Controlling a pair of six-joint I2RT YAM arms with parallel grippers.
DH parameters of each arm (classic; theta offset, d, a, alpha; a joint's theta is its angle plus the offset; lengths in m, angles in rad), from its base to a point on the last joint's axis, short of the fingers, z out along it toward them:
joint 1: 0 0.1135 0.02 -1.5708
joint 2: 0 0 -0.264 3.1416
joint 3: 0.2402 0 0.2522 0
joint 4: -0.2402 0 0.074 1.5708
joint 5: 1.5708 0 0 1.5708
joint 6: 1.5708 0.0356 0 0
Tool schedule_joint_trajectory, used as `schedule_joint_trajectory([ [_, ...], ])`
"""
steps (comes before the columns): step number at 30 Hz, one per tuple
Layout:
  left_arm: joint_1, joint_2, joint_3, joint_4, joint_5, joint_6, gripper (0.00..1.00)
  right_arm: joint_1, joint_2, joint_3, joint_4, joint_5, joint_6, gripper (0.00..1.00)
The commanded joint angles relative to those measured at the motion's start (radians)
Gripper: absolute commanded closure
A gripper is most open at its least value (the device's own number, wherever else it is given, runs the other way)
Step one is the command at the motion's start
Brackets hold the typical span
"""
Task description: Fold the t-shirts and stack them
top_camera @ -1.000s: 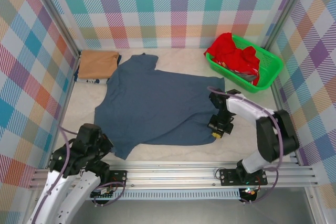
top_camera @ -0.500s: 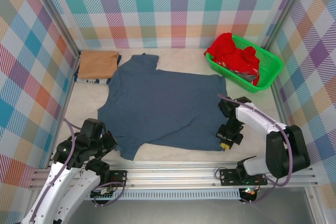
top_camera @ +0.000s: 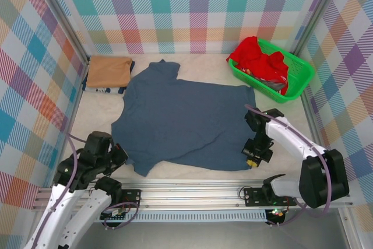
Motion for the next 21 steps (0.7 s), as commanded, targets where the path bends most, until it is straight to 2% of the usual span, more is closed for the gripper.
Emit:
schedule_joint_trajectory([
  [1, -0.005, -0.007, 0.055, 0.079, -0.038, 0.037, 1.0, -0.001, 0.046, 0.048, 0.017, -0.041, -0.028, 1.0],
  [5, -0.005, 0.058, 0.039, 0.136, -0.019, 0.025, 1.0, -0.001, 0.047, 0.098, 0.013, -0.038, -0.013, 1.0],
  [11, -0.005, 0.2, 0.06, 0.22, -0.067, 0.015, 1.0, -0.016, 0.059, 0.139, 0.015, -0.045, 0.029, 1.0],
  [17, 0.006, 0.444, 0.145, 0.302, -0.104, 0.059, 1.0, -0.126, 0.062, 0.107, 0.068, -0.076, 0.049, 1.0],
  [21, 0.027, 0.551, 0.189, 0.347, -0.108, 0.094, 1.0, -0.197, 0.091, 0.099, 0.105, -0.141, 0.065, 1.0],
])
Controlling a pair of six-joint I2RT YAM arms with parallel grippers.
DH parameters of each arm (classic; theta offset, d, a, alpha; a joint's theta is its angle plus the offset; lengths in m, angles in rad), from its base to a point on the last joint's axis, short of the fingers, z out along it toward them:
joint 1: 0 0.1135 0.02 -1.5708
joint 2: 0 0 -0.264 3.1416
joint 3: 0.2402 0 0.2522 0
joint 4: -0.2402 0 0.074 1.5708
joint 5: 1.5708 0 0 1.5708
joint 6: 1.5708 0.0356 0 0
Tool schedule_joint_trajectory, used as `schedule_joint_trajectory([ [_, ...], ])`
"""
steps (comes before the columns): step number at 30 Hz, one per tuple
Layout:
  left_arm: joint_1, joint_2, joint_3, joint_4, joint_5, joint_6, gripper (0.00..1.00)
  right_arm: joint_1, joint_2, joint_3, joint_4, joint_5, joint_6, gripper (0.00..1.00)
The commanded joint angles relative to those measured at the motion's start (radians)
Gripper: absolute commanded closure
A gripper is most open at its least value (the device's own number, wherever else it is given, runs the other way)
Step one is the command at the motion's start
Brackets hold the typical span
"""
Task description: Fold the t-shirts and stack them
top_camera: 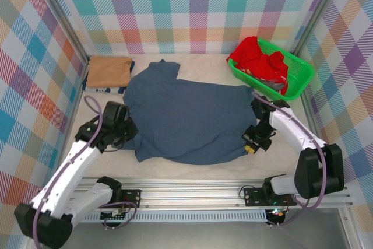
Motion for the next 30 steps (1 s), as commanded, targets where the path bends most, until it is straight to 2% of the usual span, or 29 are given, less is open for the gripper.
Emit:
schedule_joint_trajectory([
  [1, 0.026, 0.051, 0.049, 0.068, -0.025, 0.052, 1.0, -0.047, 0.038, -0.015, 0.039, -0.085, 0.042, 1.0],
  [3, 0.042, 0.082, 0.064, 0.085, -0.025, 0.063, 1.0, -0.065, 0.066, -0.005, 0.053, -0.12, 0.05, 1.0],
  [17, 0.133, 0.271, 0.16, 0.216, -0.037, 0.147, 1.0, -0.134, 0.175, 0.089, 0.087, -0.092, 0.074, 1.0],
  [30, 0.144, 0.434, 0.265, 0.292, -0.029, 0.208, 1.0, -0.156, 0.244, 0.143, 0.101, -0.061, 0.092, 1.0],
])
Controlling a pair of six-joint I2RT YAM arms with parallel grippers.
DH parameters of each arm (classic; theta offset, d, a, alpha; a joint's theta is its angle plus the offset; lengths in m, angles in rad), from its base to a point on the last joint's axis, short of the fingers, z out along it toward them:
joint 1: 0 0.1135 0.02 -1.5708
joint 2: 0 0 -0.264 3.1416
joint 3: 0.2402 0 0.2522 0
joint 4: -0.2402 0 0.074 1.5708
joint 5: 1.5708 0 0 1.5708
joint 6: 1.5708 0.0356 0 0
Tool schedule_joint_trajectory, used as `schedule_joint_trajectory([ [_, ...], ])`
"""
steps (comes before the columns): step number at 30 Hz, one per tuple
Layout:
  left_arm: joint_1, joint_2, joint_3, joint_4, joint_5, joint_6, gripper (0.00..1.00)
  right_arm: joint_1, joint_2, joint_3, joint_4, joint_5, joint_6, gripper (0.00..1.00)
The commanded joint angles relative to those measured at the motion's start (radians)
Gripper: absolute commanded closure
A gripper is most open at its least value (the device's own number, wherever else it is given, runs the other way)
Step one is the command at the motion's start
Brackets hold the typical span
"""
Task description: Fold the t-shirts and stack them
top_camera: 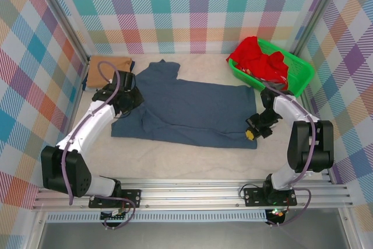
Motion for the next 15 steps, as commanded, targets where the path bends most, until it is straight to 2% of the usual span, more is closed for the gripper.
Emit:
schedule_joint_trajectory([
  [1, 0.014, 0.028, 0.034, 0.03, -0.009, 0.033, 1.0, -0.011, 0.015, 0.024, -0.011, 0.019, 0.023, 1.0],
  [15, 0.024, 0.109, 0.053, 0.028, -0.039, 0.063, 1.0, -0.032, 0.032, 0.016, 0.023, 0.032, 0.024, 1.0],
])
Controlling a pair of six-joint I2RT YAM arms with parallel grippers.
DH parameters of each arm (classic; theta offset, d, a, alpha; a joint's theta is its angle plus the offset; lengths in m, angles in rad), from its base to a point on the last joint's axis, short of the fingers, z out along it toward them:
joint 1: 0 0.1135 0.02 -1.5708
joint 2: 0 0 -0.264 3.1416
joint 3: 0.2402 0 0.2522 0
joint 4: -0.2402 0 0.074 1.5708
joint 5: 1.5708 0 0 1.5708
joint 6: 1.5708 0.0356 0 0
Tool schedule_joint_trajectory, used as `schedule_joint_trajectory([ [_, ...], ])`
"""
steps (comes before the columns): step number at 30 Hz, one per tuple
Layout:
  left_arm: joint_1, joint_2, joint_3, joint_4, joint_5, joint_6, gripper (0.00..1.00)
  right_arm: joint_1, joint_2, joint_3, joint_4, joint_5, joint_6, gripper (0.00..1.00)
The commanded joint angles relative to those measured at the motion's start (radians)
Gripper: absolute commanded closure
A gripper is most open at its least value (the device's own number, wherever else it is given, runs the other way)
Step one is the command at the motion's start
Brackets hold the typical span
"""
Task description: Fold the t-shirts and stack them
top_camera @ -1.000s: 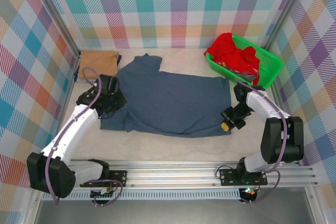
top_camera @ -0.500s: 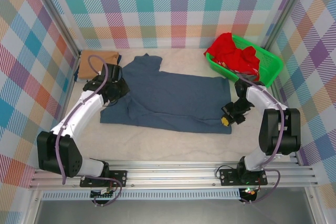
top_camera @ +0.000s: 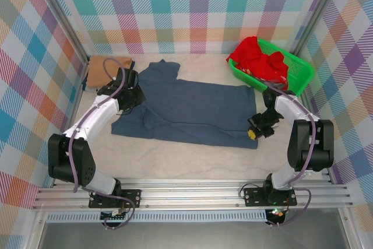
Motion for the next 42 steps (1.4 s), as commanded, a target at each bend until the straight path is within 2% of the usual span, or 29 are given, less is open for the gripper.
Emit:
schedule_joint_trajectory([
  [1, 0.012, 0.014, 0.02, 0.007, -0.023, 0.024, 1.0, -0.006, 0.018, 0.016, 0.006, 0.005, 0.013, 1.0],
  [25, 0.037, 0.099, 0.032, 0.016, -0.038, 0.034, 1.0, -0.023, 0.087, 0.05, 0.061, 0.017, 0.04, 1.0],
  [28, 0.042, 0.122, 0.042, 0.021, -0.01, 0.036, 1.0, -0.047, 0.061, 0.007, 0.125, -0.017, 0.075, 0.91],
  [31, 0.057, 0.151, 0.06, 0.026, 0.047, 0.023, 0.71, -0.085, -0.003, -0.079, 0.313, -0.099, 0.127, 0.81],
  [35, 0.08, 0.152, 0.082, 0.042, 0.101, -0.009, 0.5, -0.104, -0.07, -0.084, 0.425, -0.108, 0.126, 0.66],
  [37, 0.086, 0.131, 0.087, 0.049, 0.118, -0.022, 0.49, -0.104, -0.079, -0.05, 0.386, -0.095, 0.097, 0.63],
  [39, 0.086, 0.113, 0.09, 0.025, 0.135, -0.043, 0.49, -0.104, -0.089, -0.038, 0.338, -0.086, 0.065, 0.66],
  [42, 0.085, 0.075, 0.041, -0.01, 0.175, -0.109, 0.52, -0.103, -0.146, -0.099, 0.331, -0.095, 0.065, 0.68],
])
